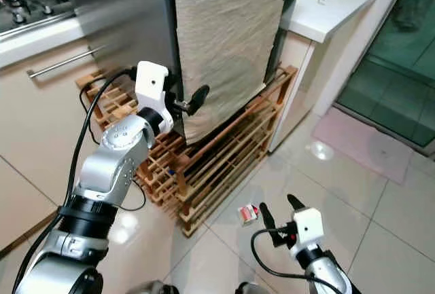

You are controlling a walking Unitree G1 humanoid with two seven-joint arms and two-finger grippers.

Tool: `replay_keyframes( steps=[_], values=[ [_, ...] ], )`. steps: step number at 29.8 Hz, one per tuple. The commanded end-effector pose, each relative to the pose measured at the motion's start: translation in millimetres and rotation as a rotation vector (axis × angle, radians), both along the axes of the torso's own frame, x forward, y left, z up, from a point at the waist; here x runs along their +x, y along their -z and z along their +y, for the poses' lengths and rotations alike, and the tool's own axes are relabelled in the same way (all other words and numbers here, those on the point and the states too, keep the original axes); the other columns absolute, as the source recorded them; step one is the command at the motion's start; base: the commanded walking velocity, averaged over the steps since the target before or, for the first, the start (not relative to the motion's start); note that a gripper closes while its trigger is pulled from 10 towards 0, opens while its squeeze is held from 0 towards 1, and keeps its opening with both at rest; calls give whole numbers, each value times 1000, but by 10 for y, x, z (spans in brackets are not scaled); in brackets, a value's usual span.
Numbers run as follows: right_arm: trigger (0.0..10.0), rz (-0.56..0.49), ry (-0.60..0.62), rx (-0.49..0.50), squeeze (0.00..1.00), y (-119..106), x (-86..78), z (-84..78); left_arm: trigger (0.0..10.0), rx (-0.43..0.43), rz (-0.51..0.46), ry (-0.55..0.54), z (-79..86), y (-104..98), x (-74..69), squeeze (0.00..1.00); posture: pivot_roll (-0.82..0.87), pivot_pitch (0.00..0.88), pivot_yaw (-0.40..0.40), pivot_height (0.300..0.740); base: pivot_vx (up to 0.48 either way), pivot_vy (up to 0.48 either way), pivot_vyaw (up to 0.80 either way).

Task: Restocking fridge

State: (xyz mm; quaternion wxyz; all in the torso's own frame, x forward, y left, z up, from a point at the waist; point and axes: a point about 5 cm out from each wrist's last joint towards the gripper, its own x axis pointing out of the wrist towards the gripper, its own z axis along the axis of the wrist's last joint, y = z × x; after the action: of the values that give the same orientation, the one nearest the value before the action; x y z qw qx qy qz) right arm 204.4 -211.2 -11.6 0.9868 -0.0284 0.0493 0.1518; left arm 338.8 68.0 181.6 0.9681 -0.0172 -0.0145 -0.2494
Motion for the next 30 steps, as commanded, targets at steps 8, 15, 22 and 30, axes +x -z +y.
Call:
replay_keyframes(
  steps=[8, 15, 22, 30],
  values=[
    [10000, -12, 7, 2, 0, -25, 12, -36, 10000, 39, -18, -20, -38, 11, 52, 0, 18, 17, -1, 740, 0, 0, 0],
    [10000, -17, 6, -3, 0, -31, 2, -53, 10000, 39, -37, -38, -90, -35, 121, 0, 5, 19, 1, 740, 0, 0, 0],
    [10000, -17, 2, -5, 0, -32, -5, -62, 10000, 40, -28, -62, -127, -7, 178, 0, 6, 23, -6, 740, 0, 0, 0],
    [10000, -14, -4, -7, 0, -31, -4, -65, 10000, 40, -12, -90, -276, -22, 272, 0, 5, 24, -2, 740, 0, 0, 0]
  ],
)
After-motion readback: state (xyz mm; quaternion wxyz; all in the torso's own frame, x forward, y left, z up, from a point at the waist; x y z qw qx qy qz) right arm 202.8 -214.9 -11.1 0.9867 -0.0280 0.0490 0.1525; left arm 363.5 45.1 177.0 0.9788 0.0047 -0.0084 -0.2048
